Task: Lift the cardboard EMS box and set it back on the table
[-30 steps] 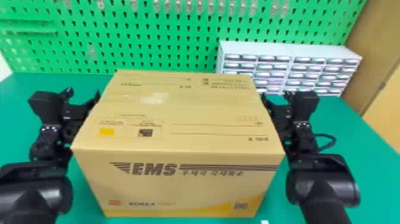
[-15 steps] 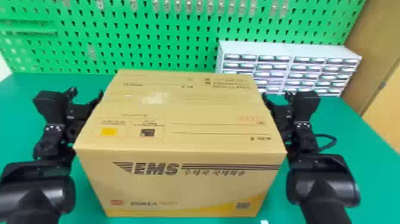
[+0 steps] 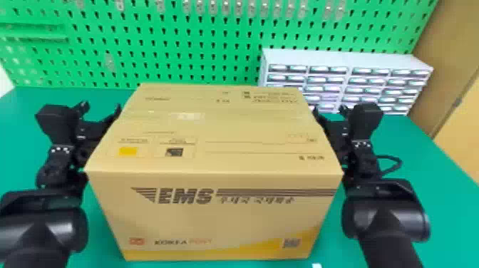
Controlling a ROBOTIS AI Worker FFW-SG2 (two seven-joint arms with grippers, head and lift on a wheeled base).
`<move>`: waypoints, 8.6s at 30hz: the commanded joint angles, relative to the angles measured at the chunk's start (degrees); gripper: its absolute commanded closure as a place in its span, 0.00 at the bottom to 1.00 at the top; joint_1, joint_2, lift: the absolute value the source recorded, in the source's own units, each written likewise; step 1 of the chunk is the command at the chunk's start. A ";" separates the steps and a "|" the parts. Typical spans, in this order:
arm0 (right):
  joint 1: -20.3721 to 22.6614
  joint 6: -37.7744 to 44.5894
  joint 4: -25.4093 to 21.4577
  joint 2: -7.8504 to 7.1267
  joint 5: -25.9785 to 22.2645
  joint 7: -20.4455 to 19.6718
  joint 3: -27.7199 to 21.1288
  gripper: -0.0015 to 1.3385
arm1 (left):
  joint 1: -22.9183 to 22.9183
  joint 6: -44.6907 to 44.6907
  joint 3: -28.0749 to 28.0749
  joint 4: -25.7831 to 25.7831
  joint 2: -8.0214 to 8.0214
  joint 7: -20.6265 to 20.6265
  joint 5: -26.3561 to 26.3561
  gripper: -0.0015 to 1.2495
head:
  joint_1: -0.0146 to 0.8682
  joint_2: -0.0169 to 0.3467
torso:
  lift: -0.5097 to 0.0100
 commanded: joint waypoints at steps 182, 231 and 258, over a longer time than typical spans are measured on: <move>3.71 2.55 -1.92 -3.89 -0.70 0.97 -7.68 0.40 | -0.76 1.09 12.14 1.83 0.03 -4.83 -1.13 0.40 | 0.78 0.00 | 0.80; 3.27 2.47 -1.92 -4.60 -0.44 0.97 -6.89 0.40 | -1.02 0.83 11.61 1.83 0.03 -4.83 -1.04 0.40 | 0.78 0.00 | 0.80; 3.27 2.47 -1.92 -4.77 -0.17 0.97 -7.07 0.40 | -0.94 0.83 11.52 1.83 0.11 -4.83 -1.13 0.40 | 0.78 0.00 | 0.80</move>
